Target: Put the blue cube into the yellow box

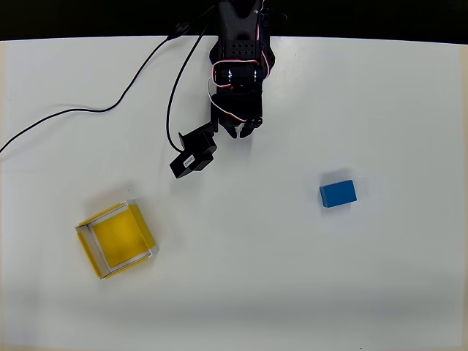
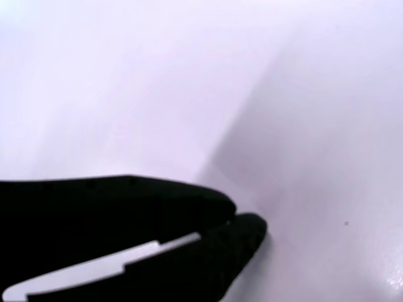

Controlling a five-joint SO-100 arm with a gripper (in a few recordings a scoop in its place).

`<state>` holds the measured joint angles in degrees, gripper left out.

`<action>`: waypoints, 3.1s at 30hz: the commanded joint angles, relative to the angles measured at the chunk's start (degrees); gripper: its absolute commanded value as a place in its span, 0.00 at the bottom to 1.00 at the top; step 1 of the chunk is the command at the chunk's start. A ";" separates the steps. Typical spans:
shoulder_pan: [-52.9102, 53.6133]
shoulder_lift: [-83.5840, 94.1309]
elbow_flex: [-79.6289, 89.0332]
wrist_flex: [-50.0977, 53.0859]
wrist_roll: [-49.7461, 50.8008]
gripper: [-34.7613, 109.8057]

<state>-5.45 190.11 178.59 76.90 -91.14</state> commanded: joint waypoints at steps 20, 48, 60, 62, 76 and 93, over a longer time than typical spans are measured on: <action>3.78 1.05 -3.43 -12.48 -0.35 0.32; -13.62 -68.64 -79.19 -14.24 28.04 0.63; -25.05 -96.06 -96.15 -1.67 30.85 0.63; -26.19 -99.32 -98.35 -1.32 31.11 0.62; -32.43 -116.37 -112.06 2.11 28.04 0.62; -35.60 -126.21 -113.47 -0.09 28.48 0.61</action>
<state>-39.73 61.17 70.84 77.26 -62.23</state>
